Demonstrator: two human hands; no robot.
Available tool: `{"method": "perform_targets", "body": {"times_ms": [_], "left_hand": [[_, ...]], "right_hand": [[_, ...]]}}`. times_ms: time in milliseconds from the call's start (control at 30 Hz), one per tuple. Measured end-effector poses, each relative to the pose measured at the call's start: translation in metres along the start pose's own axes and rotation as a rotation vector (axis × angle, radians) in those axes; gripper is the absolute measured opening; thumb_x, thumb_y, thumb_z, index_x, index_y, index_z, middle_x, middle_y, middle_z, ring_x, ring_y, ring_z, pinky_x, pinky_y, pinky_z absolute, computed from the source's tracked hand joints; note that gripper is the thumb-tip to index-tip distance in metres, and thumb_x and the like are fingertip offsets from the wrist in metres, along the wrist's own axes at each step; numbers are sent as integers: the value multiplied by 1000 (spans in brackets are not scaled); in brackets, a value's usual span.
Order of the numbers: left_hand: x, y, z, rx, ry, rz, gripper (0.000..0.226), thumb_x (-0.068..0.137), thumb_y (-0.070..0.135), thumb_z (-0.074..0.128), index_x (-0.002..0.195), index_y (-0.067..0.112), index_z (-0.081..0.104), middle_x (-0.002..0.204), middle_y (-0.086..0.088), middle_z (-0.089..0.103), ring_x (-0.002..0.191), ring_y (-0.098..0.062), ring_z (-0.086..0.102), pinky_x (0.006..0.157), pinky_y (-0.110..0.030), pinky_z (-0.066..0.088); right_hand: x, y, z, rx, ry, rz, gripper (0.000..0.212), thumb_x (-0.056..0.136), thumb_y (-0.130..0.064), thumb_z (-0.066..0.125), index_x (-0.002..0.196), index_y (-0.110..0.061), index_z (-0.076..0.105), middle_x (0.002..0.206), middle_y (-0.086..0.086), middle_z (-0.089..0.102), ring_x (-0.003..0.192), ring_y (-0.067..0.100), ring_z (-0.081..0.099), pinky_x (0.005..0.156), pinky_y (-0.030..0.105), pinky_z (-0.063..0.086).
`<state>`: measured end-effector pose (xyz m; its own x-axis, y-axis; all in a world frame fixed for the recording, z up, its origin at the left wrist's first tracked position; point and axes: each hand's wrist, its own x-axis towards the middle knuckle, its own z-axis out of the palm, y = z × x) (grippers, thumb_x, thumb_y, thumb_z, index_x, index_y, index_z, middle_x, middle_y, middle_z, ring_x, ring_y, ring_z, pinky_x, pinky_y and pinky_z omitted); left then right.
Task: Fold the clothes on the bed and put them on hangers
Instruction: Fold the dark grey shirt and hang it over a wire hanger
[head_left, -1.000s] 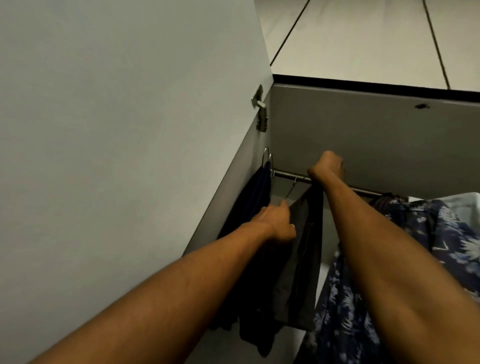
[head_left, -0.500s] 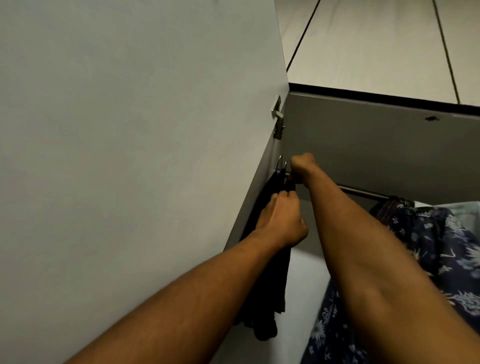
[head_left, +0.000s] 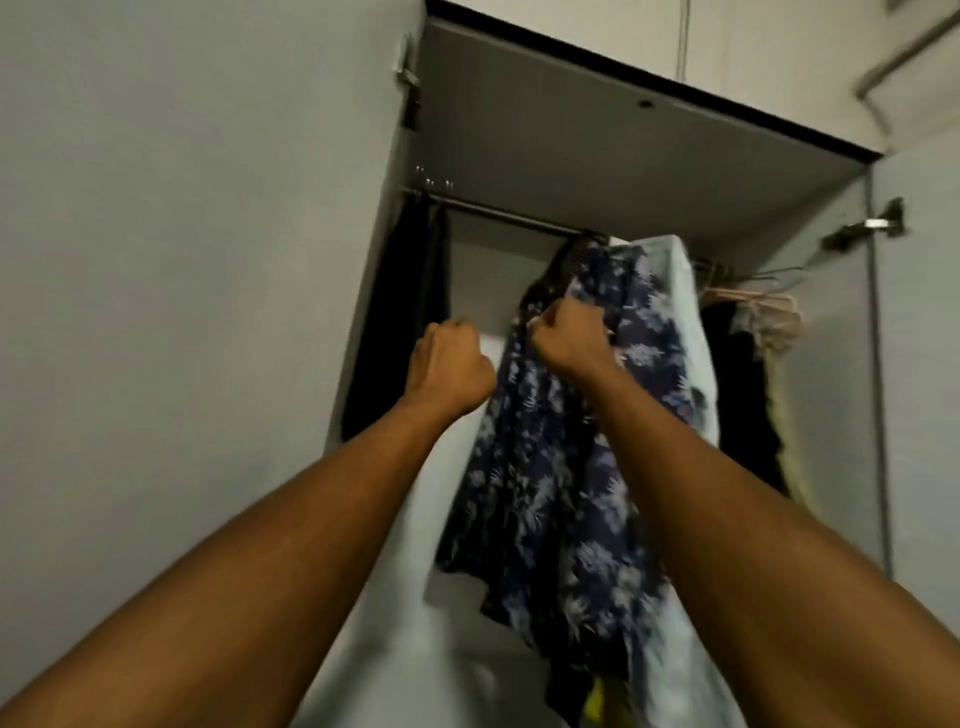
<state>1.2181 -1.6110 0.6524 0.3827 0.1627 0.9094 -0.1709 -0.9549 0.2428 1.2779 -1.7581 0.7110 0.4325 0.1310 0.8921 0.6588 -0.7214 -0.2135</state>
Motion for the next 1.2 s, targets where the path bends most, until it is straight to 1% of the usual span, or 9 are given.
{"method": "perform_targets", "body": {"times_ms": [133, 200, 267, 367, 500, 633, 833, 1033, 1200], "left_hand": [[-81, 40, 18, -59, -130, 58, 37, 86, 15, 54, 119, -1, 59, 116, -22, 63, 108, -41, 58, 86, -44, 50], [-130, 65, 24, -72, -216, 110, 24, 86, 16, 52, 104, 1, 58, 107, -23, 63, 101, -42, 58, 82, -45, 48], [-183, 91, 28, -122, -314, 157, 24, 85, 17, 51, 101, 1, 58, 105, -23, 64, 98, -43, 58, 81, -46, 50], [-267, 129, 28, -160, -419, 199, 31, 87, 19, 55, 111, 1, 61, 113, -22, 65, 105, -42, 58, 86, -45, 49], [-366, 178, 20, -195, -589, 319, 49, 94, 23, 55, 137, 1, 53, 134, -20, 58, 124, -39, 51, 105, -46, 40], [-449, 229, -12, -303, -740, 346, 51, 99, 28, 53, 142, 2, 49, 144, -22, 51, 133, -39, 45, 113, -47, 33], [-542, 283, -60, -478, -830, 497, 52, 102, 32, 49, 145, 3, 47, 148, -20, 49, 138, -37, 42, 116, -49, 30], [-628, 308, -117, -667, -950, 640, 51, 103, 36, 48, 144, 5, 49, 148, -18, 51, 139, -34, 43, 116, -47, 33], [-713, 294, -184, -814, -1044, 816, 53, 99, 34, 54, 142, 3, 51, 146, -20, 53, 137, -36, 46, 113, -49, 39]], "right_hand": [[-127, 51, -34, -119, -58, 32, 24, 96, -26, 58, 81, -9, 50, 77, 8, 50, 69, 27, 48, 64, 36, 37], [-193, 72, -56, -142, -73, 91, 21, 96, -24, 58, 99, -4, 56, 97, 17, 59, 87, 34, 57, 73, 38, 44], [-261, 90, -81, -187, -112, 181, 30, 95, -25, 58, 113, -2, 57, 116, 23, 59, 108, 41, 58, 85, 42, 49], [-361, 109, -118, -291, -222, 298, 51, 97, -26, 57, 139, 2, 47, 140, 26, 50, 131, 43, 46, 107, 50, 44], [-482, 120, -174, -399, -326, 494, 65, 101, -26, 54, 155, 2, 30, 162, 25, 28, 151, 41, 24, 122, 47, 27], [-589, 113, -240, -494, -417, 699, 71, 104, -28, 50, 159, 3, 19, 167, 25, 16, 156, 39, 13, 127, 46, 16], [-705, 64, -325, -615, -392, 923, 74, 104, -31, 50, 159, 1, 15, 169, 22, 11, 157, 37, 9, 128, 43, 9], [-800, -28, -376, -699, -363, 1142, 76, 104, -27, 50, 162, -2, 9, 171, 19, 3, 158, 33, 3, 129, 44, 5], [-886, -137, -380, -812, -290, 1340, 74, 103, -30, 51, 161, -1, 15, 170, 20, 9, 158, 34, 7, 128, 45, 9]]}}
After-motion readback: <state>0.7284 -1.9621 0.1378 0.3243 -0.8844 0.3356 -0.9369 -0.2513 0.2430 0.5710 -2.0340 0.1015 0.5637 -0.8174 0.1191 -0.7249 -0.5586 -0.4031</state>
